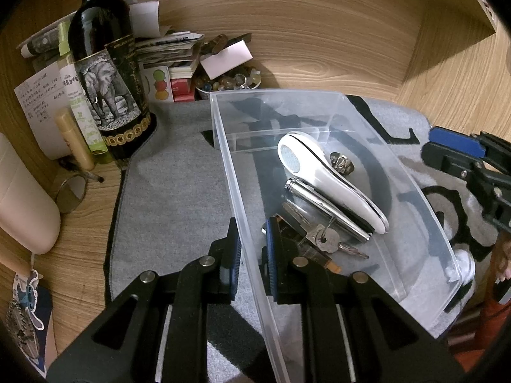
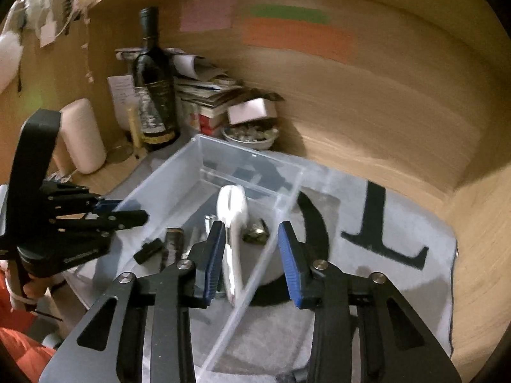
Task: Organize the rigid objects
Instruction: 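Carry the small white adapter over the clear box and release it, then grasp the larger white three-pin plug adapter with the right gripper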
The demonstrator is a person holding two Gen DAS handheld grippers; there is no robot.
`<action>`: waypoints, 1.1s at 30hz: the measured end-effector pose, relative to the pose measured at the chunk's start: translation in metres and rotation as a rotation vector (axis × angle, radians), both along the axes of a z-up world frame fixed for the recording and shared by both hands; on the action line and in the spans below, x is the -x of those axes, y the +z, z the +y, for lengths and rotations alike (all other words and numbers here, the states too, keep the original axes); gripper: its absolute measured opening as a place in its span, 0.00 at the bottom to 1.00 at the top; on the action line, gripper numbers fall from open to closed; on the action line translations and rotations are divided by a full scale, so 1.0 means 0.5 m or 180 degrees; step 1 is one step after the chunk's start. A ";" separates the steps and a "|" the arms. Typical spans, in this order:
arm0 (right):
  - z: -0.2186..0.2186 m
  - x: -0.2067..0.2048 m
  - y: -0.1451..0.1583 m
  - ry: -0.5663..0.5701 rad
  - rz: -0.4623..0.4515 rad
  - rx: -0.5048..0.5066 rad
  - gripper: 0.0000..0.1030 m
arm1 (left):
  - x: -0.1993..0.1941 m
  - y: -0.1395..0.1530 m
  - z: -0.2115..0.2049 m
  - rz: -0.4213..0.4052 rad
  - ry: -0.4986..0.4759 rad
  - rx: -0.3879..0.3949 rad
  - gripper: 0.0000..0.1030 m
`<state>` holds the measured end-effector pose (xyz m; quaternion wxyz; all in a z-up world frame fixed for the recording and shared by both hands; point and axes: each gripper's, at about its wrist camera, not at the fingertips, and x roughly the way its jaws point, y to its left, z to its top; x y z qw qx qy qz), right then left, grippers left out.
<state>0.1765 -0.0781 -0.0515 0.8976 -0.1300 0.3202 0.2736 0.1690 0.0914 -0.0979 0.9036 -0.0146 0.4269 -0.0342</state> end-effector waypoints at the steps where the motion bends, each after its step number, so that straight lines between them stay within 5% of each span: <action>1: -0.013 -0.004 0.000 -0.0060 0.0025 -0.0010 0.31 | 0.000 0.000 0.001 -0.0001 -0.0003 -0.0005 0.13; 14: -0.197 0.010 -0.049 -0.0894 0.0380 -0.0220 0.31 | 0.000 -0.002 0.000 0.0006 0.0026 -0.0023 0.13; 26: -0.257 0.142 -0.112 -0.1223 0.0649 -0.0175 0.50 | 0.000 -0.002 0.002 0.0001 0.0013 -0.0068 0.14; 33: -0.261 0.183 -0.160 -0.1223 0.0875 -0.0264 0.48 | 0.004 -0.005 0.003 -0.0030 -0.0001 -0.0080 0.14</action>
